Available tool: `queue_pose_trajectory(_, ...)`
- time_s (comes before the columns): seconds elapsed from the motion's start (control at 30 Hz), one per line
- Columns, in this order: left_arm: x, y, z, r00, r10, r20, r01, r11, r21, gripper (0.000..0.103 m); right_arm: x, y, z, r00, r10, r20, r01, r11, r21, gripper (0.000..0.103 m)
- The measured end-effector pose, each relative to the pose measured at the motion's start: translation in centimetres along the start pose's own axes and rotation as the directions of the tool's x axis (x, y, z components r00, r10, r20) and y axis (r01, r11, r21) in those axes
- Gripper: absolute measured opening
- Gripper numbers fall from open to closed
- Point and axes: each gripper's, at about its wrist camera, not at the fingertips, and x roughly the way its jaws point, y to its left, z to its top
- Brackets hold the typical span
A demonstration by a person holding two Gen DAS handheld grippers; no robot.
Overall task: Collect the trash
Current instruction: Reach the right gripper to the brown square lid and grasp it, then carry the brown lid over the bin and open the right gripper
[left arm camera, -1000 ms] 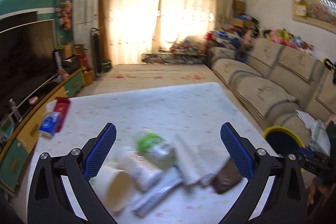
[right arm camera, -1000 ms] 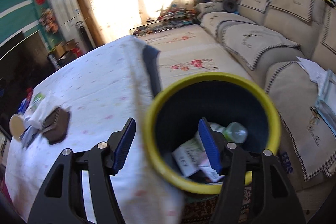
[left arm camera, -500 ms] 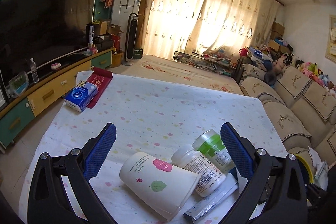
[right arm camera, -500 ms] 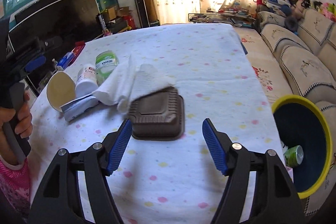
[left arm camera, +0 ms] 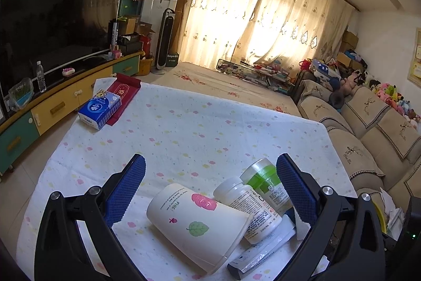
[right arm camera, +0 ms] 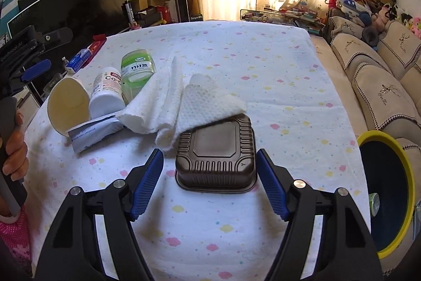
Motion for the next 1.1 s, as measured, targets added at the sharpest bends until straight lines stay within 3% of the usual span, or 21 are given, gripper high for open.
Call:
queue_pose_trajectory(0.07,0.1,0.0,-0.1,1.0,0.004,-0.003,-0.004,1.0,0.002,0.098,0.4,0.0,0.0,1.0,-0.002,-0.02,0.002,1.0,0.004,0.057)
queue_pose_trajectory(0.6,-0.5,-1.8,-0.7,1.0,-0.002,-0.004,0.002,0.999,0.049,0.098,-6.0,-1.6,-3.5,0.991,0.105,-0.078,-0.105,0.994,0.003,0.056)
queue_pose_trajectory(0.8,-1.1,-2.7,-1.0,1.0,-0.016,0.013,0.015,0.997,0.08,0.098,-8.2,-3.6,-3.6,0.999,0.04,-0.012,-0.04,0.999,0.031,0.056)
queue_pose_trajectory(0.9,-1.4,-3.1,-1.0,0.999,-0.022,0.024,0.019,0.995,0.101,0.098,-8.6,-6.3,-3.2,0.999,-0.032,0.02,0.03,0.996,0.081,0.056)
queue_pose_trajectory(1.1,-1.6,-4.0,-1.3,0.999,-0.036,0.02,0.033,0.991,0.129,0.098,-8.5,-15.0,-4.1,0.976,-0.219,0.022,0.203,0.935,0.289,0.057)
